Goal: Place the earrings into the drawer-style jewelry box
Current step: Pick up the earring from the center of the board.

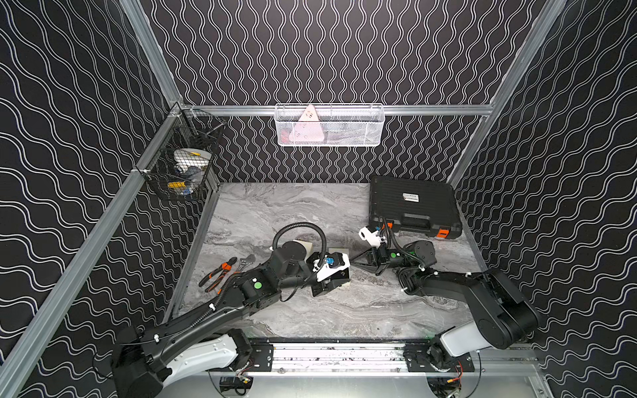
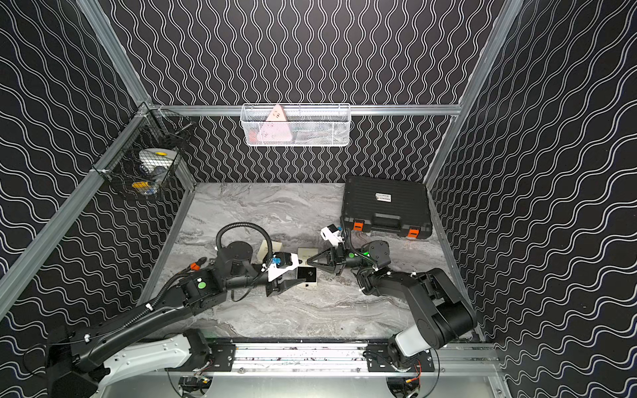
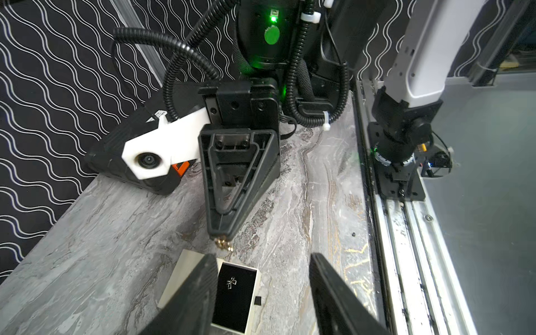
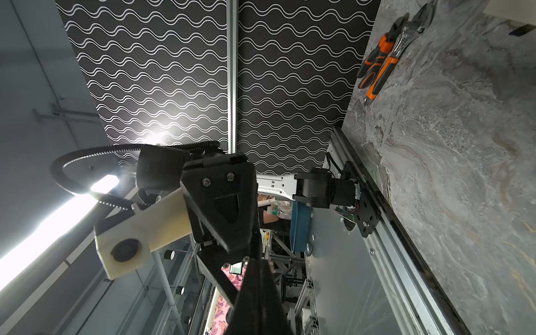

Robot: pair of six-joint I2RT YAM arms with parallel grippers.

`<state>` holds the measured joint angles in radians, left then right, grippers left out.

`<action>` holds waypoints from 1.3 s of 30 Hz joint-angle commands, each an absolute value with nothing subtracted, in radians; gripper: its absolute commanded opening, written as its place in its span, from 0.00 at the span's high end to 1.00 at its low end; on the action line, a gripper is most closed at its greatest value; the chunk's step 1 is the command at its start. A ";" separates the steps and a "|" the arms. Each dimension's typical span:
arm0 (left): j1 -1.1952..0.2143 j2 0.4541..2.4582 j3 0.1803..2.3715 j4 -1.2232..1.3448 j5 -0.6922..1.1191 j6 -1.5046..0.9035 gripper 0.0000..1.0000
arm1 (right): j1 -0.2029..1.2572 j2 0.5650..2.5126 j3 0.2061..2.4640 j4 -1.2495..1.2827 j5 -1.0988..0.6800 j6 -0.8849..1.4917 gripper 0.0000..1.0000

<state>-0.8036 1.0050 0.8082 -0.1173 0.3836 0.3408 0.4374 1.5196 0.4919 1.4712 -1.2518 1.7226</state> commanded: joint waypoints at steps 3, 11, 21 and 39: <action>-0.745 1.007 0.844 -0.230 0.609 0.397 0.43 | 0.446 1.491 0.515 1.515 -1.315 1.699 1.00; -0.721 1.078 0.903 -0.236 0.709 0.384 0.48 | 0.507 1.474 0.537 1.514 -1.326 1.691 1.00; -0.721 1.032 0.873 -0.200 0.616 0.379 0.57 | 0.525 1.479 0.551 1.514 -1.319 1.698 1.00; -0.722 1.039 0.853 -0.153 0.578 0.351 0.79 | 0.535 1.500 0.563 1.514 -1.300 1.704 1.00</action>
<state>-0.7197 1.0393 0.8558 -0.1780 0.5678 0.3614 0.5293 1.4963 0.5541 1.4731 -1.3315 1.6936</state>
